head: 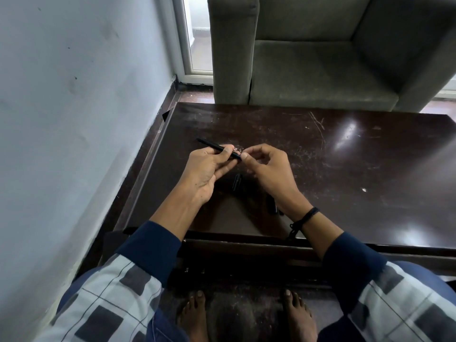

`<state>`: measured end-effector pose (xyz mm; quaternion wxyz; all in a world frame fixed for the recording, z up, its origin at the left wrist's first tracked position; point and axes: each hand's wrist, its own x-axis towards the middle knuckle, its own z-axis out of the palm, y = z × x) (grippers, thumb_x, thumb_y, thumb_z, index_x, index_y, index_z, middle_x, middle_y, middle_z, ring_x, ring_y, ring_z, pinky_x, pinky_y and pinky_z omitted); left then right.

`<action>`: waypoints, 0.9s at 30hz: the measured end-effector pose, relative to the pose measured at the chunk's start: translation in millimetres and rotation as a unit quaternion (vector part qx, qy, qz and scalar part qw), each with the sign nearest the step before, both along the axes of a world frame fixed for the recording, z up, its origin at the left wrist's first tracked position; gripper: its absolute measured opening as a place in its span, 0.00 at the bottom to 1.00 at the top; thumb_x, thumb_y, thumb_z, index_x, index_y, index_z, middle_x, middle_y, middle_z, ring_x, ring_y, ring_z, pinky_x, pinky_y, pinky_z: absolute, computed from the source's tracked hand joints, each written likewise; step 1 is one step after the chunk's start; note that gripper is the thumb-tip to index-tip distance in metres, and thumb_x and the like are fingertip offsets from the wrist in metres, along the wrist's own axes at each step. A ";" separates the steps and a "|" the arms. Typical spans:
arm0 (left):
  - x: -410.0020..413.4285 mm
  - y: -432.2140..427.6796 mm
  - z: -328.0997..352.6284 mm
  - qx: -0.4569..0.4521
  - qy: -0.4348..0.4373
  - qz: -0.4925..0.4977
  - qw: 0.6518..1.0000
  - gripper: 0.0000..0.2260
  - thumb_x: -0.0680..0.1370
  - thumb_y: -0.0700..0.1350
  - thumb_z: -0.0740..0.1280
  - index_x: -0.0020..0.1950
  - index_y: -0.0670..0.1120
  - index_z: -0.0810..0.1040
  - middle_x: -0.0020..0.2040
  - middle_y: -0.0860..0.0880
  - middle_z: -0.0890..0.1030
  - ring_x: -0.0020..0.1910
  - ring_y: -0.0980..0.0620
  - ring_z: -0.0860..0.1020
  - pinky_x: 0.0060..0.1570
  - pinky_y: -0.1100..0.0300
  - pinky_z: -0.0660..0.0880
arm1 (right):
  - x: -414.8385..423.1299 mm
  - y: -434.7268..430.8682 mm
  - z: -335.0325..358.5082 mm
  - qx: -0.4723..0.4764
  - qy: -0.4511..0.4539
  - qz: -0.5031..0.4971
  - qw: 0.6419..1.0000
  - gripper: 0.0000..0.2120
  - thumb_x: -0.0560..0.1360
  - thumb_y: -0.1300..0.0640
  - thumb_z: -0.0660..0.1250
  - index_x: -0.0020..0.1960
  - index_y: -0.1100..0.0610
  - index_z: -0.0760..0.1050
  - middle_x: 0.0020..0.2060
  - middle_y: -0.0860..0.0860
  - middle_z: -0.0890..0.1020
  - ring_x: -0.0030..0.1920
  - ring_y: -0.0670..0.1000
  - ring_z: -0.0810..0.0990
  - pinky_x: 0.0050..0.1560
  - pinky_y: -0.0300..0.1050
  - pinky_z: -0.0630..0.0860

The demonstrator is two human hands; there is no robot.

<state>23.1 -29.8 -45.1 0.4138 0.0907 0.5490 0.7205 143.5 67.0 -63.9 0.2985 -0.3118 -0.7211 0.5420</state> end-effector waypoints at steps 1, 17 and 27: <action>0.2 0.2 -0.3 -0.003 0.001 -0.001 1.000 0.03 0.79 0.35 0.69 0.50 0.37 0.83 0.48 0.41 0.86 0.50 0.47 0.86 0.49 0.59 0.82 | 0.6 0.7 0.8 0.007 -0.005 0.000 1.000 0.01 0.77 0.56 0.74 0.48 0.53 0.83 0.41 0.50 0.85 0.38 0.45 0.83 0.39 0.40 0.78; -0.4 -0.4 0.7 -0.016 0.012 -0.004 1.000 0.03 0.80 0.37 0.69 0.50 0.39 0.83 0.47 0.44 0.87 0.48 0.50 0.86 0.45 0.63 0.81 | 2.1 -2.5 5.6 0.013 -0.014 0.003 1.000 0.05 0.76 0.61 0.75 0.50 0.54 0.83 0.43 0.49 0.85 0.41 0.44 0.82 0.42 0.36 0.79; -6.6 -0.9 2.6 -0.010 0.001 0.018 1.000 0.04 0.81 0.36 0.67 0.52 0.39 0.82 0.47 0.42 0.86 0.46 0.49 0.85 0.45 0.62 0.82 | 3.3 -1.6 9.2 0.007 -0.025 -0.007 1.000 0.05 0.76 0.62 0.75 0.50 0.54 0.83 0.41 0.48 0.84 0.37 0.38 0.81 0.39 0.32 0.77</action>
